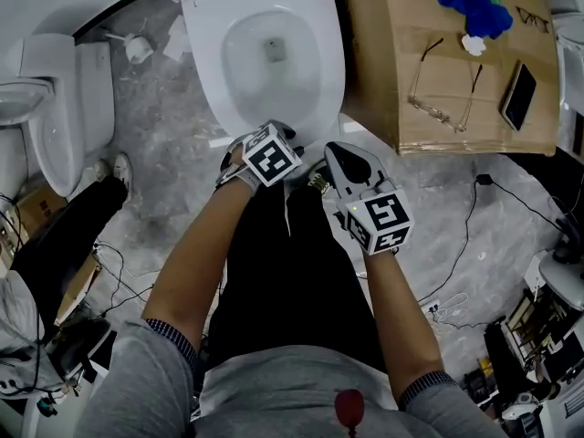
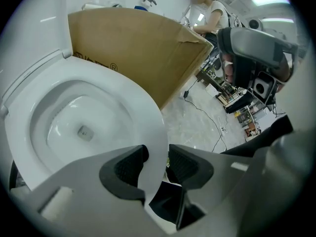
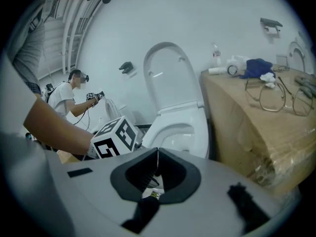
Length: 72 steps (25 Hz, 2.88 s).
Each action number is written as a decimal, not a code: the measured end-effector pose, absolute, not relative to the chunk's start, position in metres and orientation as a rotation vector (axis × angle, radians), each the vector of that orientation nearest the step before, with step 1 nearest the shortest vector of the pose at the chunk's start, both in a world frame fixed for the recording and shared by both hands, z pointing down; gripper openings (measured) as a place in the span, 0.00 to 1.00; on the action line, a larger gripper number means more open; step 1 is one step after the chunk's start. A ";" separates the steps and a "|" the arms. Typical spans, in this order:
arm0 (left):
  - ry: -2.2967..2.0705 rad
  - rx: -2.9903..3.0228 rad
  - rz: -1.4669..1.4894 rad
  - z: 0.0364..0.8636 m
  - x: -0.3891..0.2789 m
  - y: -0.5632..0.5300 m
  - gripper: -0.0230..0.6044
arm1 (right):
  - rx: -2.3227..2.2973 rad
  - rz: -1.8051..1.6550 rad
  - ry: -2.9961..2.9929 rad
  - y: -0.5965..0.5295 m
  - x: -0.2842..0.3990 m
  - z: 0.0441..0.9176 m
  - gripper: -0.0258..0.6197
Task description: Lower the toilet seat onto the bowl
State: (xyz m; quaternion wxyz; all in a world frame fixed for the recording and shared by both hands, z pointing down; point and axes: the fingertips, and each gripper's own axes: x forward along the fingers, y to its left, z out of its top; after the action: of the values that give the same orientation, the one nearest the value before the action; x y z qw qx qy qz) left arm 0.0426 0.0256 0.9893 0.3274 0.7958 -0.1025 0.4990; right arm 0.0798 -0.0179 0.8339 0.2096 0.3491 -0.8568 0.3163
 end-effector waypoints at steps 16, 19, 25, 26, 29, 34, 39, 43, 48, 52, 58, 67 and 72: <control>-0.274 1.992 1.292 1.029 0.043 0.030 0.32 | 0.976 0.930 -2.354 -0.003 0.088 0.854 0.06; -0.291 1.987 1.282 1.032 0.042 0.029 0.31 | 0.981 0.934 -2.349 0.000 0.090 0.856 0.06; -0.336 1.993 1.243 1.027 0.042 0.020 0.32 | 0.994 0.936 -2.350 0.002 0.095 0.857 0.06; -0.343 1.996 1.234 1.024 0.042 0.019 0.32 | 0.994 0.932 -2.354 0.002 0.095 0.856 0.06; -0.371 2.006 1.210 1.009 0.040 0.019 0.32 | 0.988 0.912 -2.365 0.002 0.095 0.847 0.06; -0.472 2.077 1.124 0.937 0.035 0.005 0.32 | 0.973 0.855 -2.397 -0.005 0.093 0.806 0.06; -0.680 2.225 0.895 0.821 0.029 -0.035 0.28 | 0.923 0.689 -2.483 -0.028 0.084 0.735 0.06; -0.809 2.335 0.759 0.717 0.020 -0.051 0.27 | 0.891 0.662 -2.591 -0.039 0.077 0.660 0.06; -0.942 2.428 0.577 0.604 0.009 -0.064 0.24 | 0.871 0.601 -2.707 -0.053 0.068 0.576 0.06; -1.039 2.513 0.470 0.528 0.005 -0.062 0.18 | 0.815 0.511 -2.778 -0.055 0.052 0.516 0.06; -1.192 2.587 0.314 0.437 -0.013 -0.052 0.05 | 0.720 0.383 -2.862 -0.050 0.031 0.433 0.06; -1.255 2.661 0.240 0.363 -0.022 -0.030 0.05 | 0.640 0.284 -2.934 -0.037 0.017 0.364 0.06; -1.248 2.713 0.206 0.345 -0.023 -0.025 0.05 | 0.637 0.209 -2.965 -0.039 0.009 0.338 0.06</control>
State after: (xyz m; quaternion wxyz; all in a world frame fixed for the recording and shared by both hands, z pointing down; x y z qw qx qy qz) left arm -0.0225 -0.0245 0.3450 0.0739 0.9039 -0.4157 0.0685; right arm 0.0086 -0.0388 0.3385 0.0511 0.2092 -0.9741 0.0687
